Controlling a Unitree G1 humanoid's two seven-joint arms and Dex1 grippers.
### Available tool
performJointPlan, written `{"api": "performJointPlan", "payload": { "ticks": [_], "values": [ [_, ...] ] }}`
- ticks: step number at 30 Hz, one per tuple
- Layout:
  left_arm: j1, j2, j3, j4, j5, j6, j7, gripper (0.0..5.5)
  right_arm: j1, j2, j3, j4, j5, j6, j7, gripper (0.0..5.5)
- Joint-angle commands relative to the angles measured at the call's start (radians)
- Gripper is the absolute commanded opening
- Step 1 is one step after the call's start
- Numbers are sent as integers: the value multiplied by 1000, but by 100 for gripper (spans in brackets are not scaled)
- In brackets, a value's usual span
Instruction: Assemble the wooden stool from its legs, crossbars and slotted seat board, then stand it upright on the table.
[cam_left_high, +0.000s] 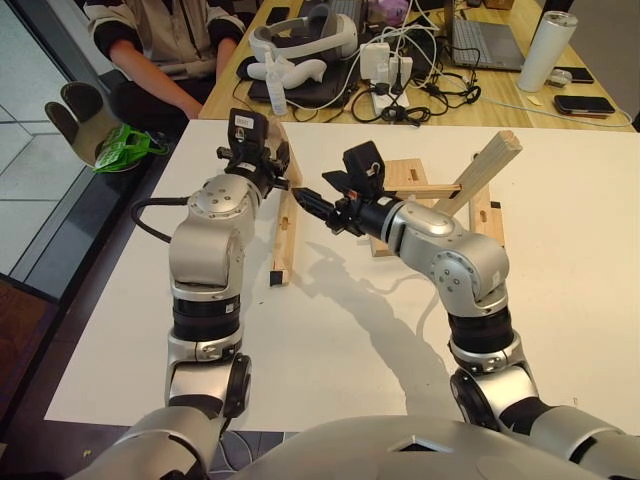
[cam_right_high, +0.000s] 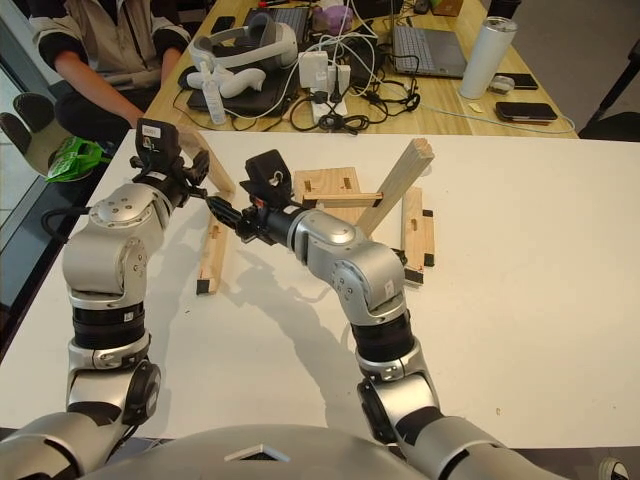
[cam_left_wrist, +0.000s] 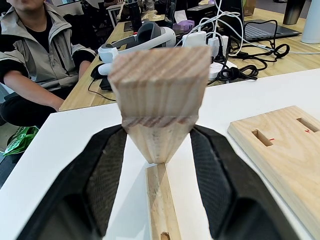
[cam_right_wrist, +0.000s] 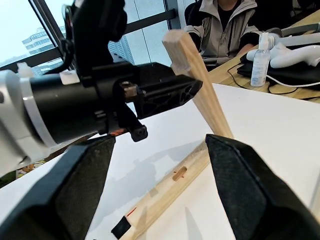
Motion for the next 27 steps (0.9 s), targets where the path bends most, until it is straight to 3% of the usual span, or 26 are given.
{"api": "performJointPlan", "payload": {
  "ticks": [1, 6, 16, 27],
  "values": [
    [3, -1, 10, 0, 7, -5, 9, 205, -74, -135, 129, 107, -205, -186, 1, 340],
    [-7, -16, 13, 12, 8, -7, 25, 205, -255, -252, 265, 355, -418, -495, 124, 340],
    [-187, -107, 109, 115, -22, -118, 118, 205, -349, -167, 163, 587, -381, -575, 228, 340],
    [-242, -85, 97, 80, -30, -125, 94, 205, -400, -93, 0, 643, -296, -495, 220, 340]
  ]
}}
